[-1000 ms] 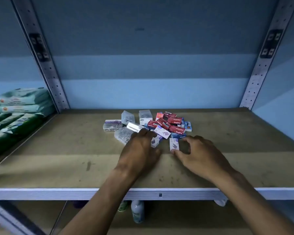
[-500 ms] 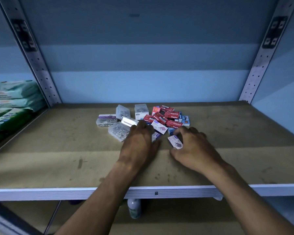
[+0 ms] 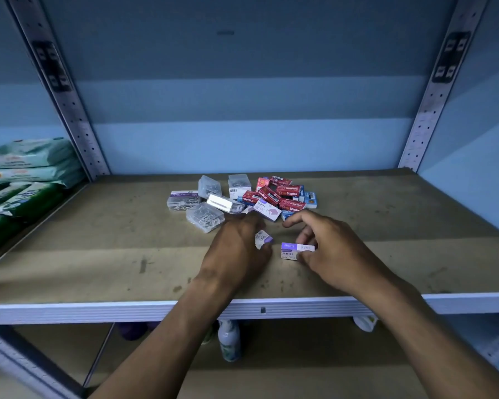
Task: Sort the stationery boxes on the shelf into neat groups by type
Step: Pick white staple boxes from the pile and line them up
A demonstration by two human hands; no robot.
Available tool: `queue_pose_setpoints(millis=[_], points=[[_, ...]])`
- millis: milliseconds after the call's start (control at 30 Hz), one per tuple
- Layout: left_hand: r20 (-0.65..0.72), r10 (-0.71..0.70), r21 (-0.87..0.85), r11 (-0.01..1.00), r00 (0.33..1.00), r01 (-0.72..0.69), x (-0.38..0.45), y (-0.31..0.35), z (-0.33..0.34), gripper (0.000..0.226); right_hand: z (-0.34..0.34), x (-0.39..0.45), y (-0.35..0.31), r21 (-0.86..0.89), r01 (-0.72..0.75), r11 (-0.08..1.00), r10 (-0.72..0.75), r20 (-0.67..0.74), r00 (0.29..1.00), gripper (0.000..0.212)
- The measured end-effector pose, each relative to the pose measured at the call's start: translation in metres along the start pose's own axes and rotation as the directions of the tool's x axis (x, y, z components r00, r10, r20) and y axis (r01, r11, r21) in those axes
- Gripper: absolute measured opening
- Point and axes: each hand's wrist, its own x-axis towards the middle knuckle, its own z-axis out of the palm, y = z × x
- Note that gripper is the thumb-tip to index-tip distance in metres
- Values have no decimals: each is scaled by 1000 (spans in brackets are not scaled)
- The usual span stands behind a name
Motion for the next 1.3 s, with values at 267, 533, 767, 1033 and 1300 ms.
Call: queue_pose_setpoints(millis=[267, 533, 767, 1033, 1300], points=[[-30, -168, -288, 946, 985, 152, -7, 7, -25, 18, -3, -5, -1, -29, -17, 999, 18, 28, 999, 51], [168, -295, -539, 772, 941, 338, -17, -7, -41, 15, -5, -6, -1, -113, -10, 994, 15, 43, 999, 33], [141, -195, -328, 916, 971, 231, -26, -32, -60, 17, -5, -8, 0, -85, -13, 996, 17, 47, 999, 25], [152, -67, -293, 950, 986, 109, -29, -28, -52, 17, -4, -5, 1, -65, 5, 998, -2, 40, 999, 20], [250, 45, -317, 948, 967, 38, -34, -30, -60, 19, -4, -11, -4, -54, 34, 998, -30, 76, 997, 21]])
